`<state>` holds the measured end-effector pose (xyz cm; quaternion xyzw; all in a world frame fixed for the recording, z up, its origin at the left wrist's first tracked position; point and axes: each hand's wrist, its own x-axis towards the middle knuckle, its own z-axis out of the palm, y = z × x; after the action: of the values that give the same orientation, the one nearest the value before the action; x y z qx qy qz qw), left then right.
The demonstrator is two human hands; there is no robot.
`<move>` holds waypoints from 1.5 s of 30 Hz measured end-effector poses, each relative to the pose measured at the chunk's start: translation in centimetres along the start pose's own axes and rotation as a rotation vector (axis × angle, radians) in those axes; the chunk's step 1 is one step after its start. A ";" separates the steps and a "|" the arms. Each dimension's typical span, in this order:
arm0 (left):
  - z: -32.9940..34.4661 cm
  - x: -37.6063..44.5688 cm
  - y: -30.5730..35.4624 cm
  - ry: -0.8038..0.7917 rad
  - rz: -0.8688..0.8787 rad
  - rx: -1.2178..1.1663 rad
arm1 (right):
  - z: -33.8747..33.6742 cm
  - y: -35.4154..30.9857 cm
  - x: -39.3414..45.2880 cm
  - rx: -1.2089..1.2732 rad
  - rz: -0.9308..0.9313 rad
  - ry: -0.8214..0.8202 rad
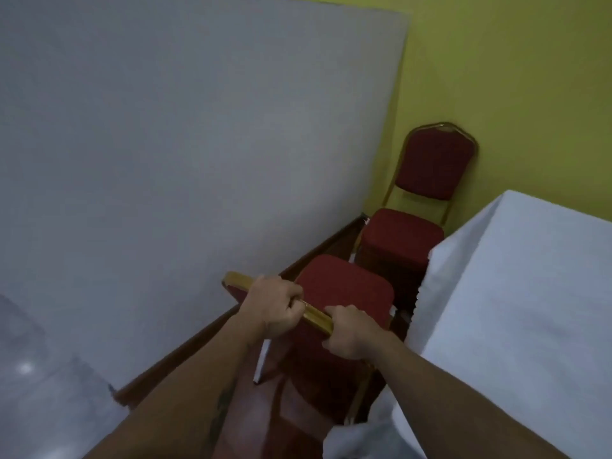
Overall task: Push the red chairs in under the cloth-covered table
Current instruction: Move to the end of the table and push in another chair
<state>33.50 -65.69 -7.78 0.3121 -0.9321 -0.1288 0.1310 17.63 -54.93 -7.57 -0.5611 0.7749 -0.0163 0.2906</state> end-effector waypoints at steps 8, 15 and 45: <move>1.1 2.9 -2.1 0.158 0.044 0.093 | -0.2 -1.8 1.1 0.025 0.136 0.048; 2.5 3.2 -2.3 0.221 0.249 0.038 | 0.8 -1.9 0.4 0.042 0.235 0.084; 1.6 16.5 -9.7 -0.129 0.526 -0.458 | 0.6 -6.1 9.0 0.321 0.850 0.475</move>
<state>25.60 -83.08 -9.71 0.0154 -0.9339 -0.3157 0.1672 21.35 -64.95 -9.81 -0.1255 0.9669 -0.1428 0.1699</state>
